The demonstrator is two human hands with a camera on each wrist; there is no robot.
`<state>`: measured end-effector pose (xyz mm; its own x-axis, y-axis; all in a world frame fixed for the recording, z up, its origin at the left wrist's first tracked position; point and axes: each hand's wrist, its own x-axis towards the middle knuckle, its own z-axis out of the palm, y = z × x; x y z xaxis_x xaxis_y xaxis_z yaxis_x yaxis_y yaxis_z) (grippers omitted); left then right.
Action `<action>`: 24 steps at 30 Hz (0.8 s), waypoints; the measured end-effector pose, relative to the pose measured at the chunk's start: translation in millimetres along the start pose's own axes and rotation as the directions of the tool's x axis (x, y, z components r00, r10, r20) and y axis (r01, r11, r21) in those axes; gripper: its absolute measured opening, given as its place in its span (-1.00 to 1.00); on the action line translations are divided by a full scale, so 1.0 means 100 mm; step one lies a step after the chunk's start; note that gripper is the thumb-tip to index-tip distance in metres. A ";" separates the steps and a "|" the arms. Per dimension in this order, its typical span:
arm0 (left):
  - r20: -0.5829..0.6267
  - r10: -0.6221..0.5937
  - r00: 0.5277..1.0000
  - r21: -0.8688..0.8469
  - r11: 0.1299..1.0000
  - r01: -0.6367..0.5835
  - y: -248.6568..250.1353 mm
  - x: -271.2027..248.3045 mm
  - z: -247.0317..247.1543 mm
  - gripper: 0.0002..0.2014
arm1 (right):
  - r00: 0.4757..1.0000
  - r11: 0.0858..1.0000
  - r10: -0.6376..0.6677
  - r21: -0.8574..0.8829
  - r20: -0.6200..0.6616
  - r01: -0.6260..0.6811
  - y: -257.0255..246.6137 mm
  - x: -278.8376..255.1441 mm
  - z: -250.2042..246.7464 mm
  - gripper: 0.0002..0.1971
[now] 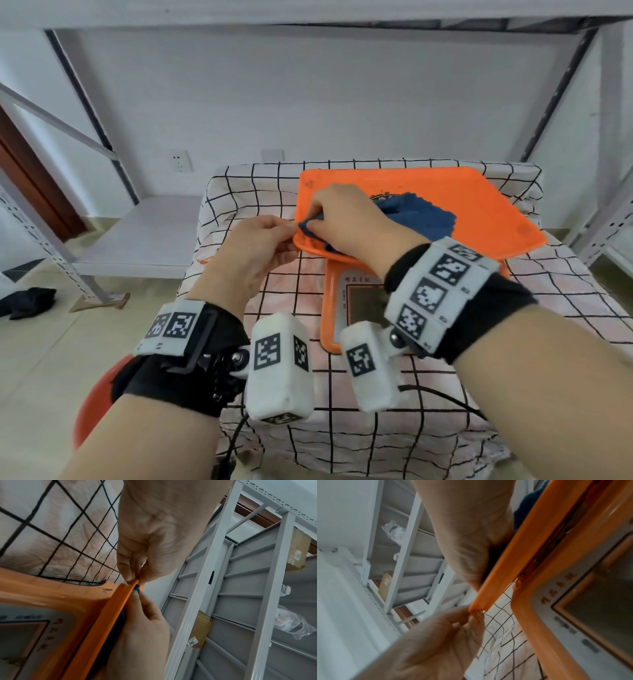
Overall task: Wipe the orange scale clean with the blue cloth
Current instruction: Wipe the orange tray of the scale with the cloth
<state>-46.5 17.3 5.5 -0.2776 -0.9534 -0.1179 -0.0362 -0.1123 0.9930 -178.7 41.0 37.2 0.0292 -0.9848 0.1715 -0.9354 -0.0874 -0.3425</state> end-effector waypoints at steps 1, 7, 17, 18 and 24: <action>0.001 -0.002 1.000 -0.009 1.000 0.002 0.01 -0.01 0.00 -0.86 | 0.998 0.998 0.057 0.020 -0.037 -0.056 -0.01 0.05 0.05 -0.82; 0.021 -0.019 1.000 -0.042 0.999 0.020 0.02 -0.03 -0.03 -0.85 | 0.996 0.982 0.018 0.184 0.092 -0.035 -0.01 -0.15 -0.09 -0.77; 0.015 -0.029 0.999 -0.061 0.998 0.030 0.00 -0.03 -0.03 -0.85 | 0.997 0.999 0.034 0.009 0.069 -0.035 -0.04 0.07 -0.05 -0.73; 0.013 -0.030 0.999 -0.058 0.998 0.030 -0.01 -0.02 -0.03 -0.85 | 0.995 0.998 0.026 0.055 0.099 -0.031 -0.03 0.04 -0.07 -0.79; -0.001 -0.031 1.000 -0.053 0.998 0.031 0.00 -0.01 -0.01 -0.85 | 0.992 0.988 -0.026 0.156 0.122 0.006 -0.05 -0.05 -0.13 -0.92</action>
<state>-45.2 18.0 6.1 -0.2750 -0.9499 -0.1486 0.0062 -0.1564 0.9877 -178.7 48.5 50.0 0.0962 -0.9932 0.0659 -0.8690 -0.1161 -0.4810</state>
